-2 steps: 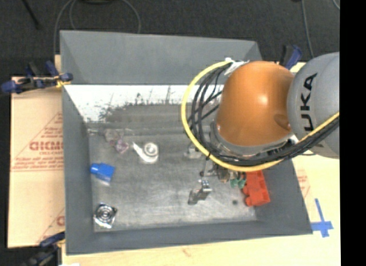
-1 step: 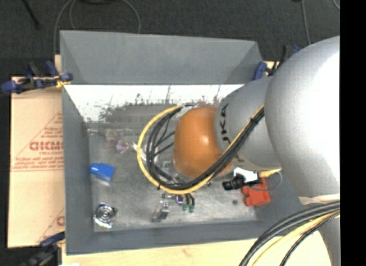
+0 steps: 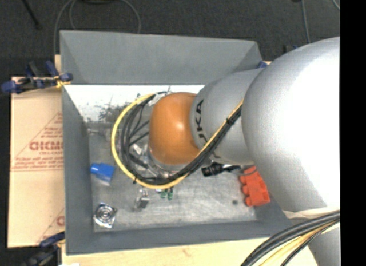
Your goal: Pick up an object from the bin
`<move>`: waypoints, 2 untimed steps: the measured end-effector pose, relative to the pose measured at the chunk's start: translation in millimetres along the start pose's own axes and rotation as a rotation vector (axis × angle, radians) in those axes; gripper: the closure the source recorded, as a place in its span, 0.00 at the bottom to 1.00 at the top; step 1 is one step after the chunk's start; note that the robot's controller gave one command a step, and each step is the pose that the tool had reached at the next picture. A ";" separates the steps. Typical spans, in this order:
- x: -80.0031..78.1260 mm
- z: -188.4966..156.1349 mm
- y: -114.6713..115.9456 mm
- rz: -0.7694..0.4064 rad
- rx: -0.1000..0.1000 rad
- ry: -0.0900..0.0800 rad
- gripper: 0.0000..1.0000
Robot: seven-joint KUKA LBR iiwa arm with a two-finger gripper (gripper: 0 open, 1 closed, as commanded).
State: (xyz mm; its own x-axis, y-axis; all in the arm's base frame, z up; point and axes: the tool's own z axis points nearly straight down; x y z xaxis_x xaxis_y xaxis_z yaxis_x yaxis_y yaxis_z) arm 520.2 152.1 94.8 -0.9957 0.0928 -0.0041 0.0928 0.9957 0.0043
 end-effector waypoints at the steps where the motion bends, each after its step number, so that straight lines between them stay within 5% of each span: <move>1: -39.8 -28.4 -10.0 0.026 0.001 -0.003 0.00; 2: -110.1 16.2 55.6 -0.071 0.003 -0.007 0.00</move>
Offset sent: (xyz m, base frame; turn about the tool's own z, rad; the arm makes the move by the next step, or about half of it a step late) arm 0.0354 -0.0132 0.0260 0.0254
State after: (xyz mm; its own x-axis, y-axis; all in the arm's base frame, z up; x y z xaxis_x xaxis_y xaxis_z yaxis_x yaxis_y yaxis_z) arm 635.1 197.4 79.3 -0.9997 0.0216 -0.0110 0.0216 0.9998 0.0005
